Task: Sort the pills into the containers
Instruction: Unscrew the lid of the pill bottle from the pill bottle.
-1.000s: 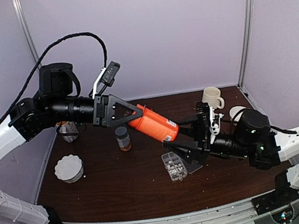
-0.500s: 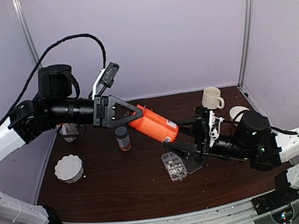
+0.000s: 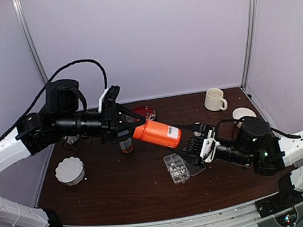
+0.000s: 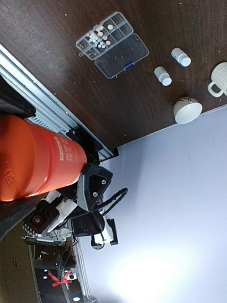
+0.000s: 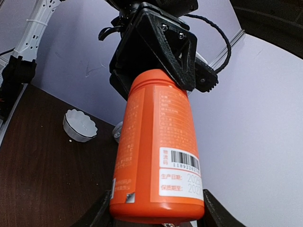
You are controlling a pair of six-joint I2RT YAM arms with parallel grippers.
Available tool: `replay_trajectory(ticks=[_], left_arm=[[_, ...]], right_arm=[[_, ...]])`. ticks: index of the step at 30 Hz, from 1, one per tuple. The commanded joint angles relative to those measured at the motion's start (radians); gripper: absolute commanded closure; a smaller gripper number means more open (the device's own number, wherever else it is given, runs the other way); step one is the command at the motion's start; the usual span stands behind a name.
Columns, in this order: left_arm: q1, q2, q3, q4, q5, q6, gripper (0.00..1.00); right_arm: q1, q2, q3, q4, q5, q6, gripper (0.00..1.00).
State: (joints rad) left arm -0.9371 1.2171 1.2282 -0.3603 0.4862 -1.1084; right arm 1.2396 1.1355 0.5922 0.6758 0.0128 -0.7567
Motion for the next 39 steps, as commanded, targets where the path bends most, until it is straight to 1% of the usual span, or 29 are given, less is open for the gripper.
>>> replay_trajectory(ticks=[1, 2, 4, 5, 6, 8, 9, 12, 14, 16, 18, 21, 22, 24, 26, 28, 30, 32, 34, 39], left_arm=[[-0.006, -0.034, -0.011, 0.025, -0.067, -0.039, 0.92], [-0.006, -0.043, -0.017, 0.035, -0.077, -0.031, 0.86], [-0.006, -0.060, -0.042, 0.072, -0.085, -0.043, 0.68], [-0.006, -0.068, -0.056, 0.096, -0.082, -0.049, 0.56], [-0.006, -0.072, -0.062, 0.108, -0.080, -0.044, 0.40], [-0.006, -0.086, -0.046, 0.096, -0.094, 0.024, 0.08], [-0.004, -0.096, -0.030, 0.069, -0.116, 0.061, 0.03], [0.019, -0.109, 0.026, 0.033, -0.133, 0.162, 0.03], [0.037, -0.108, 0.080, 0.002, -0.139, 0.236, 0.03], [0.043, -0.110, 0.128, 0.018, -0.118, 0.353, 0.02], [0.043, -0.115, 0.148, 0.028, -0.093, 0.573, 0.03], [0.041, -0.154, 0.087, 0.091, -0.011, 0.882, 0.03], [0.041, -0.176, 0.048, 0.118, 0.035, 0.997, 0.02], [0.039, -0.213, -0.020, 0.130, 0.159, 1.301, 0.02], [0.039, -0.230, -0.070, 0.125, 0.140, 1.484, 0.02], [0.038, -0.204, -0.064, 0.049, 0.139, 1.664, 0.02], [0.036, -0.163, -0.056, -0.037, 0.195, 1.862, 0.03], [0.022, -0.130, -0.070, -0.073, 0.228, 2.028, 0.02], [0.010, -0.102, -0.077, -0.071, 0.229, 2.112, 0.03], [-0.011, -0.050, -0.057, -0.078, 0.215, 2.213, 0.09]], right_arm=[[0.012, -0.038, -0.017, 0.118, -0.010, 0.028, 0.93], [0.011, -0.045, -0.020, 0.108, -0.037, 0.051, 0.93], [0.011, -0.056, -0.027, 0.080, -0.056, 0.085, 0.94], [0.012, -0.062, -0.031, 0.076, -0.052, 0.117, 0.95], [0.011, -0.073, -0.040, 0.072, -0.051, 0.156, 0.95], [0.010, -0.098, -0.059, 0.074, -0.067, 0.211, 0.97], [0.008, -0.111, -0.070, 0.075, -0.078, 0.240, 0.97], [-0.009, -0.157, -0.085, 0.061, -0.130, 0.323, 0.97], [-0.032, -0.188, -0.083, 0.015, -0.177, 0.371, 0.97], [-0.072, -0.215, -0.064, -0.062, -0.263, 0.426, 0.97], [-0.116, -0.233, -0.034, -0.137, -0.348, 0.515, 0.97], [-0.188, -0.238, 0.010, -0.212, -0.492, 0.662, 0.97], [-0.208, -0.233, 0.019, -0.231, -0.535, 0.701, 0.97], [-0.239, -0.224, 0.043, -0.287, -0.614, 0.753, 0.98], [-0.260, -0.215, 0.047, -0.322, -0.684, 0.818, 0.99], [-0.266, -0.207, 0.042, -0.331, -0.710, 0.865, 1.00], [-0.266, -0.204, 0.044, -0.346, -0.727, 0.901, 1.00], [-0.266, -0.200, 0.040, -0.339, -0.756, 0.933, 1.00], [-0.266, -0.197, 0.036, -0.324, -0.776, 0.962, 1.00], [-0.266, -0.179, 0.035, -0.321, -0.789, 0.990, 1.00]])
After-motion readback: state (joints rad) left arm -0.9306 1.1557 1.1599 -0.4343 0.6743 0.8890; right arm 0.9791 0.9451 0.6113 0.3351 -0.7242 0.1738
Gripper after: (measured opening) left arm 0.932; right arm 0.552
